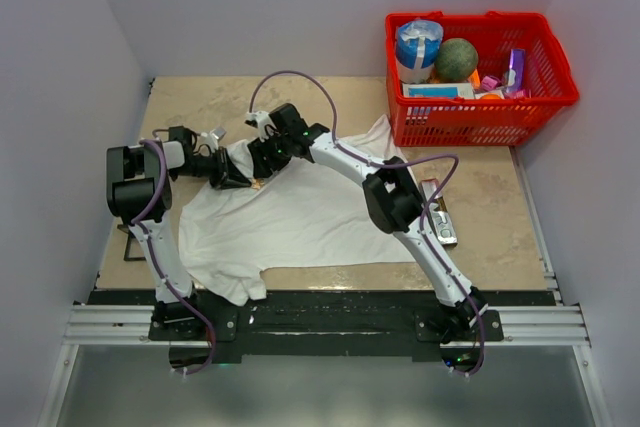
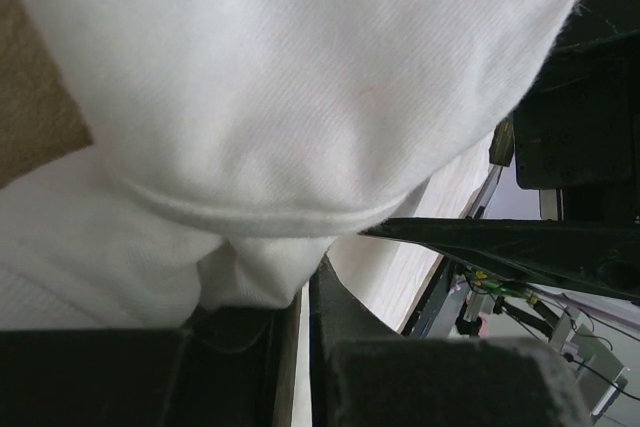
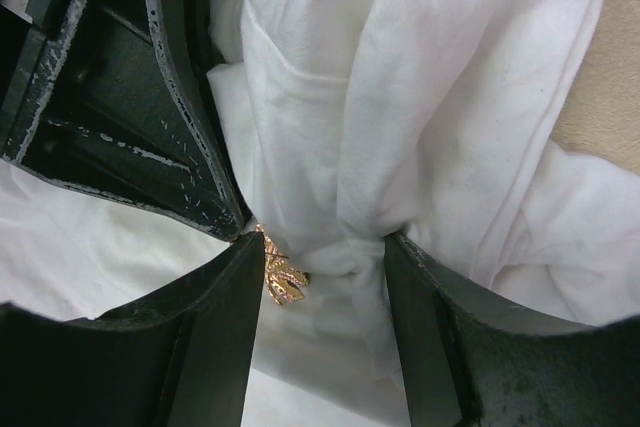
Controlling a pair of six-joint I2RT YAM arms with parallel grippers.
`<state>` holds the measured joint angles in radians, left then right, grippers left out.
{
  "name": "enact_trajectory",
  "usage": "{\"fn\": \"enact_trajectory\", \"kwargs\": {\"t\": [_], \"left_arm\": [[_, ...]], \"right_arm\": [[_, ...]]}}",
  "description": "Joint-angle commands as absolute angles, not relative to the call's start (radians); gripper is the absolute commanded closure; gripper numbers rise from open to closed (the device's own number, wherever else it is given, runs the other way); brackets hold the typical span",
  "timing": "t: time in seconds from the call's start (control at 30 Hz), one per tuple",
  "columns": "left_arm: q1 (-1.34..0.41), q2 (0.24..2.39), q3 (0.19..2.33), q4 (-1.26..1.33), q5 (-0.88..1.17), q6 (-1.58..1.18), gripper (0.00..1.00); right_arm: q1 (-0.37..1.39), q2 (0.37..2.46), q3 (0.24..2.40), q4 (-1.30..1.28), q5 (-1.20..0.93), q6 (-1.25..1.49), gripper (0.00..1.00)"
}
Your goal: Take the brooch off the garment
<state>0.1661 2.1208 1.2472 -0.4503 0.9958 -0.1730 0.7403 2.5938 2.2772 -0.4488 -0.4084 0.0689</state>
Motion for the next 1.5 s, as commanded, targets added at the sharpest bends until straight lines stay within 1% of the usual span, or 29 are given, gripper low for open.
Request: {"fn": "enact_trajectory", "kwargs": {"t": [0.0,0.3,0.5,1.03,1.27,1.33,1.47], "left_arm": [[0.166,2.148,1.255,-0.428,0.985,-0.186,0.87],[0.163,2.16,1.27,-0.436,0.953,-0.187,0.88],[0.164,2.151,1.259,-0.428,0.942,-0.19,0.88],[0.158,2.161,1.278,-0.426,0.959,-0.202,0.89],[0.147,2.161,1.282,-0.414,0.963,-0.213,0.89],[0.146,2.16,1.284,-0.414,0.962,-0.213,0.89],[0.147,2.158,1.282,-0.416,0.956,-0.213,0.89]], "right_arm": [[0.745,2.646,2.292,-0.483,-0.371,0.04,0.45],[0.752,2.642,2.27,-0.515,-0.434,-0.098,0.44],[0.753,2.646,2.263,-0.517,-0.442,-0.11,0.43],[0.792,2.669,2.249,-0.549,-0.284,-0.166,0.47],[0.798,2.672,2.227,-0.564,-0.236,-0.216,0.49],[0.798,2.672,2.211,-0.574,-0.227,-0.232,0.52],[0.798,2.669,2.197,-0.58,-0.239,-0.239,0.51]]}}
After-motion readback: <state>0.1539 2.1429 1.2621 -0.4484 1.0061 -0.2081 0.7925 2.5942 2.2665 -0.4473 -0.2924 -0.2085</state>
